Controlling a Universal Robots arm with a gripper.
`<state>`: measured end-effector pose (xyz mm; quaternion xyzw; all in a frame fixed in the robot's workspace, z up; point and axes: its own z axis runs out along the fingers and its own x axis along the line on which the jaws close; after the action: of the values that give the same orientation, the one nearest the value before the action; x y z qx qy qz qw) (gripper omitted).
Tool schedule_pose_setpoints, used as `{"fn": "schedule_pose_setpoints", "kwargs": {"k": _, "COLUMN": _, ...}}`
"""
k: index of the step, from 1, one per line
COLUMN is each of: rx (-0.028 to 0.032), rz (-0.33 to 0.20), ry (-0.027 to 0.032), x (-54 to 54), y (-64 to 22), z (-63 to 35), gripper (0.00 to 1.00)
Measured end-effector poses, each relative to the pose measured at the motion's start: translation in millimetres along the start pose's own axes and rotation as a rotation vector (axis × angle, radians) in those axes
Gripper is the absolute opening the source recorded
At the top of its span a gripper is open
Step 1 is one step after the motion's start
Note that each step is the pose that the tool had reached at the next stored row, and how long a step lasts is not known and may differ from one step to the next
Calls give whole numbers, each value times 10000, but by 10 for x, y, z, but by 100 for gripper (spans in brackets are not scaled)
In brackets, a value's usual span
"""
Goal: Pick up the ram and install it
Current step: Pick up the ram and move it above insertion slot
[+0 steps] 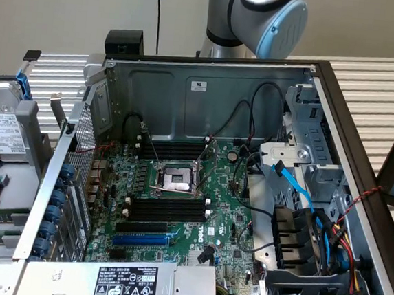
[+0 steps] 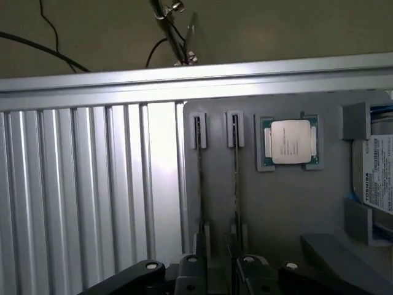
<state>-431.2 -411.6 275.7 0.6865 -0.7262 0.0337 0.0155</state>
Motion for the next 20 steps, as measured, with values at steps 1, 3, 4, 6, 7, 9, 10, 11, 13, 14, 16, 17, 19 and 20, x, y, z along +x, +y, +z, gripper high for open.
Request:
{"fn": "schedule_pose_setpoints", "kwargs": {"k": 1, "rx": 3, "rz": -16, "ry": -2, "x": 0, "y": 22, "z": 18, "gripper": 26}}
{"fn": "schedule_pose_setpoints", "kwargs": {"k": 3, "rx": 5, "rz": -50, "ry": -2, "x": 0, "y": 67, "z": 52, "gripper": 26}}
{"fn": "schedule_pose_setpoints", "kwargs": {"k": 4, "rx": 10, "rz": -71, "ry": 0, "x": 0, "y": 82, "z": 65, "gripper": 26}}
{"fn": "schedule_pose_setpoints", "kwargs": {"k": 6, "rx": 45, "rz": -118, "ry": 3, "x": -1, "y": 97, "z": 88, "gripper": 26}}
{"fn": "schedule_pose_setpoints", "kwargs": {"k": 7, "rx": 61, "rz": -155, "ry": 13, "x": -2, "y": 102, "z": 97, "gripper": 26}}
{"fn": "schedule_pose_setpoints", "kwargs": {"k": 9, "rx": 88, "rz": -256, "ry": 34, "x": -2, "y": 112, "z": 115, "gripper": 26}}
{"fn": "schedule_pose_setpoints", "kwargs": {"k": 10, "rx": 102, "rz": -299, "ry": 46, "x": -3, "y": 117, "z": 124, "gripper": 26}}
{"fn": "schedule_pose_setpoints", "kwargs": {"k": 11, "rx": 118, "rz": -338, "ry": 56, "x": -3, "y": 122, "z": 133, "gripper": 26}}
{"fn": "schedule_pose_setpoints", "kwargs": {"k": 13, "rx": 153, "rz": -409, "ry": 73, "x": -4, "y": 131, "z": 152, "gripper": 26}}
{"fn": "schedule_pose_setpoints", "kwargs": {"k": 14, "rx": 174, "rz": -435, "ry": 80, "x": -4, "y": 135, "z": 161, "gripper": 26}}
{"fn": "schedule_pose_setpoints", "kwargs": {"k": 16, "rx": 211, "rz": -484, "ry": 90, "x": -5, "y": 141, "z": 182, "gripper": 26}}
{"fn": "schedule_pose_setpoints", "kwargs": {"k": 17, "rx": 224, "rz": -511, "ry": 91, "x": -5, "y": 141, "z": 195, "gripper": 26}}
{"fn": "schedule_pose_setpoints", "kwargs": {"k": 19, "rx": 242, "rz": -562, "ry": 91, "x": -6, "y": 143, "z": 222, "gripper": 26}}
{"fn": "schedule_pose_setpoints", "kwargs": {"k": 20, "rx": 250, "rz": -591, "ry": 91, "x": -6, "y": 143, "z": 237, "gripper": 26}}
